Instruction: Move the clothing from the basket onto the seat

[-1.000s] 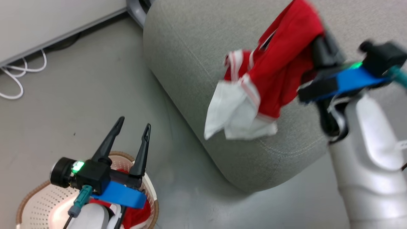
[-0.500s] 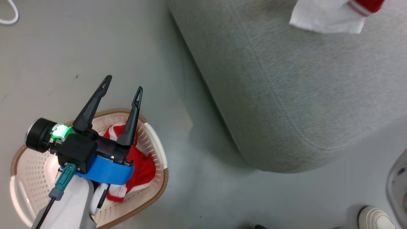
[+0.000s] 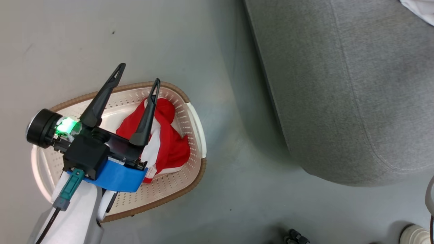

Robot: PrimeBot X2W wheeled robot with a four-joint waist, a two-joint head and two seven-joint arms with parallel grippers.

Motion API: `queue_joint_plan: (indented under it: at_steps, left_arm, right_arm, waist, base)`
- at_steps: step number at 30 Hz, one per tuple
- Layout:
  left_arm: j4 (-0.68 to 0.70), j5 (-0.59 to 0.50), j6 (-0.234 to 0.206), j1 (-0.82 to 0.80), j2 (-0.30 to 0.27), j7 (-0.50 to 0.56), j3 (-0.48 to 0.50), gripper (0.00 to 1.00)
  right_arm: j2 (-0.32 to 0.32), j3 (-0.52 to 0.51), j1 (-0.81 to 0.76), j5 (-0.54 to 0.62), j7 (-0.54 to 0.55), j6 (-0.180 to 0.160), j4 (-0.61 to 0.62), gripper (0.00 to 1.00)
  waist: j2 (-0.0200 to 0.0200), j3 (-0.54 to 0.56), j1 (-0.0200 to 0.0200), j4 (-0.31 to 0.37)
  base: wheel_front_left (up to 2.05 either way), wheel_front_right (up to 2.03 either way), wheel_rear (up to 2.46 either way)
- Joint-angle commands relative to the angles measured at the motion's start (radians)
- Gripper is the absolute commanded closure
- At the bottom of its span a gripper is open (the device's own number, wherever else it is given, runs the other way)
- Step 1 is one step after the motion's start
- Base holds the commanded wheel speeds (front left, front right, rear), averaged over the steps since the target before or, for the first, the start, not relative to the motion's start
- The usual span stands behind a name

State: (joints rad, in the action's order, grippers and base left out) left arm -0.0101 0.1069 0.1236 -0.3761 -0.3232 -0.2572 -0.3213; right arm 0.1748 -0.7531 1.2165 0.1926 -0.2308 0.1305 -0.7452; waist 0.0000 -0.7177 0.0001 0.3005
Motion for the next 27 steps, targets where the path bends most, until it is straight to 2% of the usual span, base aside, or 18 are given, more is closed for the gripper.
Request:
queue_joint_plan:
  at_steps: [1,8,16,18,19,20,21,27]
  left_arm:
    - [0.005,0.001,-0.004,-0.017,0.000,-0.004,-0.001,0.00]
    - [-0.002,0.009,-0.008,-0.015,0.009,-0.008,-0.007,0.00]
    - [-0.021,0.015,-0.008,-0.016,0.020,-0.008,-0.020,0.00]
    - [-0.026,0.017,-0.008,-0.016,0.022,-0.009,-0.022,0.00]
    - [-0.028,0.018,-0.008,-0.016,0.023,-0.009,-0.022,0.00]
    - [-0.030,0.020,-0.010,-0.017,0.025,-0.009,-0.022,0.00]
    - [-0.032,0.022,-0.010,-0.018,0.028,-0.009,-0.022,0.00]
    - [-0.051,0.031,-0.012,-0.013,0.053,-0.009,-0.024,0.00]
  right_arm:
    - [0.004,-0.010,-0.013,0.012,-0.008,0.000,-0.009,1.00]
    - [0.005,-0.087,-0.029,0.089,-0.024,0.000,-0.092,1.00]
    - [0.010,-0.107,-0.036,0.155,-0.032,0.000,-0.146,0.95]
    - [0.014,-0.110,-0.034,0.166,-0.033,0.000,-0.154,0.86]
    - [0.014,-0.112,-0.033,0.172,-0.033,0.000,-0.157,0.66]
    - [0.015,-0.113,-0.033,0.176,-0.033,0.000,-0.160,0.35]
    - [0.015,-0.113,-0.034,0.181,-0.034,0.000,-0.163,0.00]
    - [0.017,-0.100,-0.052,0.204,-0.035,0.000,-0.184,0.00]
  waist:
    - [0.0000,-0.007,-0.0001,-0.013]
    - [0.0000,0.002,-0.0001,-0.033]
    - [0.0000,0.030,-0.0001,-0.043]
    - [0.0000,0.037,-0.0001,-0.046]
    - [0.0000,0.041,-0.0001,-0.047]
    - [0.0000,0.045,-0.0001,-0.049]
    - [0.0000,0.049,-0.0001,-0.050]
    - [0.0000,0.089,-0.0001,-0.061]
  base:
    - [0.00,0.00,0.00]
    - [0.00,0.00,0.00]
    - [0.00,0.00,0.00]
    - [0.00,0.00,0.00]
    - [0.00,0.00,0.00]
    - [0.00,0.00,0.00]
    - [0.00,0.00,0.00]
    - [0.00,0.00,0.00]
